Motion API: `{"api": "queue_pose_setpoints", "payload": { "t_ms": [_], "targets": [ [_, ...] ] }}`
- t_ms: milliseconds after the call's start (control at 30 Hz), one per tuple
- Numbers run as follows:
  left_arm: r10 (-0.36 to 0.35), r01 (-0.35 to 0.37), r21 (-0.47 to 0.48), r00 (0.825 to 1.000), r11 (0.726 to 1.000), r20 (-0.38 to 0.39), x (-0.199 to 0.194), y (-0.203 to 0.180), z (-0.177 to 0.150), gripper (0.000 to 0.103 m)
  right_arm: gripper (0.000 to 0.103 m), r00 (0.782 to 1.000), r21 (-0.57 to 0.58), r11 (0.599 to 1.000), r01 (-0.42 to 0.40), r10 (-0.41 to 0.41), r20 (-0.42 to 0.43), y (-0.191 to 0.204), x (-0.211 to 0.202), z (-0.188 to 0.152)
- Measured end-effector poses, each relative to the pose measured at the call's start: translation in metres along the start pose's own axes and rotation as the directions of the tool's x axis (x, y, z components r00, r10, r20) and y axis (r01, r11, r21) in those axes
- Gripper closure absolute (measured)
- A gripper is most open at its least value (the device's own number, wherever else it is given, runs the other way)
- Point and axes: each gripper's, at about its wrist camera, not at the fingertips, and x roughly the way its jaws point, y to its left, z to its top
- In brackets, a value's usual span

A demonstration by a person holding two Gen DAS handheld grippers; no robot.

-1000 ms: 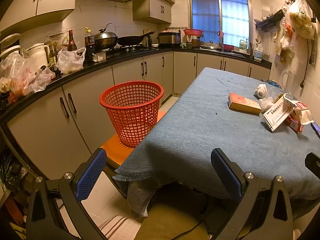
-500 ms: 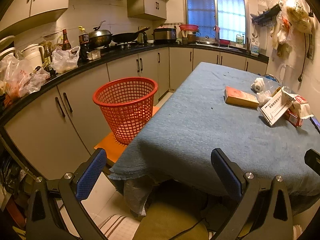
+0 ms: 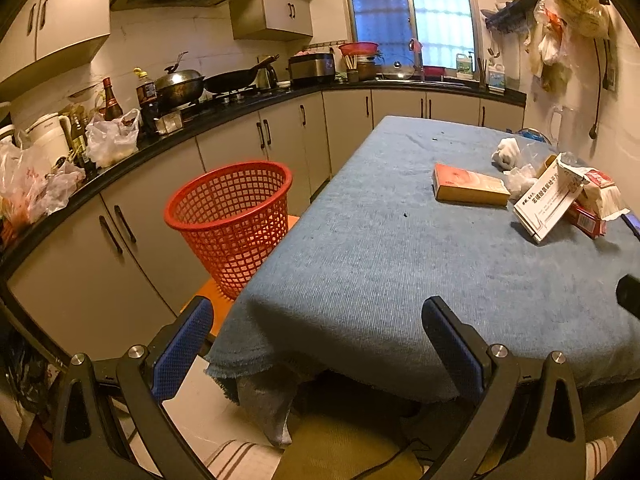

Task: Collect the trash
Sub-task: 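Grasp the white medicine box with the left tool while the right tool grasps the white-red bag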

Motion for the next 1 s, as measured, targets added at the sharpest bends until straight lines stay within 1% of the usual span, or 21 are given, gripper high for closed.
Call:
{"api": "queue_pose_setpoints", "payload": {
  "t_ms": [100,133,167,233,333,367,433,467,500,533,567,633,667,700,733,767,833,867,900,967,1000],
  "targets": [
    [-0.039,0.039,0.001,0.999,0.999,-0.010,0.007,-0.003,0.011,0.000,0.000,1.000,0.016,1.000,0.009,-0.009,0.004,-0.015,0.001,0.014],
    [-0.064,0.064,0.005,0.998,0.998,-0.018,0.010,-0.005,0.016,0.000,0.000,1.000,0.028,0.999,0.017,-0.018,0.007,-0.023,0.001,0.020],
    [-0.103,0.103,0.020,0.994,0.994,-0.035,0.016,-0.009,0.022,0.000,0.000,1.000,0.031,0.999,0.023,-0.023,0.007,-0.028,0.001,0.023],
    [-0.143,0.146,0.049,0.988,0.988,-0.054,0.024,-0.017,0.032,0.000,0.000,0.999,0.042,0.998,0.049,-0.049,0.009,-0.045,0.002,0.033],
    [-0.197,0.206,0.127,0.977,0.970,-0.082,0.039,-0.036,0.046,0.000,0.000,0.997,0.057,0.995,0.079,-0.080,0.008,-0.067,0.003,0.040],
    [-0.231,0.245,0.142,0.967,0.959,-0.103,0.045,-0.042,0.052,0.000,0.000,0.997,0.062,0.995,0.080,-0.080,0.004,-0.072,0.005,0.042],
    [-0.295,0.315,0.152,0.945,0.937,-0.142,0.057,-0.054,0.062,0.004,0.000,0.997,0.083,0.994,0.074,-0.074,-0.008,-0.087,0.009,0.046],
    [-0.315,0.338,0.158,0.936,0.928,-0.156,0.062,-0.060,0.065,0.009,0.000,0.997,0.093,0.993,0.075,-0.073,-0.017,-0.095,0.013,0.048],
    [-0.340,0.367,0.164,0.924,0.916,-0.174,0.067,-0.068,0.070,0.016,0.001,0.997,0.102,0.991,0.081,-0.079,-0.027,-0.103,0.017,0.051],
    [-0.359,0.389,0.165,0.915,0.906,-0.186,0.070,-0.073,0.073,0.019,0.001,0.996,0.109,0.990,0.089,-0.086,-0.035,-0.110,0.021,0.054],
    [-0.399,0.433,0.166,0.894,0.886,-0.203,0.074,-0.081,0.078,0.023,0.001,0.995,0.115,0.989,0.093,-0.088,-0.042,-0.115,0.024,0.056],
    [-0.460,0.503,0.188,0.857,0.843,-0.232,0.078,-0.097,0.084,0.023,0.001,0.995,0.137,0.986,0.093,-0.086,-0.054,-0.129,0.029,0.062],
    [-0.502,0.550,0.203,0.829,0.810,-0.246,0.078,-0.108,0.088,0.023,0.001,0.995,0.152,0.984,0.090,-0.082,-0.059,-0.135,0.031,0.066],
    [-0.531,0.584,0.222,0.808,0.781,-0.256,0.077,-0.117,0.089,0.023,0.001,0.995,0.167,0.982,0.082,-0.073,-0.061,-0.141,0.032,0.070],
    [-0.546,0.601,0.238,0.796,0.763,-0.261,0.077,-0.125,0.090,0.023,0.001,0.996,0.178,0.981,0.074,-0.064,-0.061,-0.145,0.033,0.074],
    [-0.554,0.612,0.272,0.789,0.742,-0.264,0.077,-0.136,0.091,0.022,0.001,0.997,0.188,0.980,0.063,-0.052,-0.062,-0.148,0.034,0.079],
    [-0.555,0.619,0.311,0.785,0.721,-0.275,0.079,-0.150,0.092,0.020,0.001,0.997,0.202,0.978,0.042,-0.028,-0.072,-0.154,0.039,0.088],
    [-0.560,0.626,0.326,0.779,0.708,-0.281,0.082,-0.159,0.093,0.017,0.001,0.997,0.215,0.976,0.025,-0.008,-0.082,-0.157,0.044,0.093],
    [-0.557,0.628,0.336,0.778,0.701,-0.291,0.085,-0.166,0.094,0.016,0.001,0.996,0.224,0.974,0.015,0.005,-0.088,-0.159,0.047,0.096],
    [-0.544,0.623,0.360,0.782,0.695,-0.304,0.091,-0.181,0.094,0.016,0.004,0.994,0.244,0.970,-0.003,0.029,-0.104,-0.162,0.054,0.101],
    [-0.544,0.626,0.365,0.779,0.689,-0.310,0.092,-0.181,0.094,0.016,0.005,0.993,0.254,0.967,-0.015,0.045,-0.112,-0.163,0.059,0.105]
  ]
}}
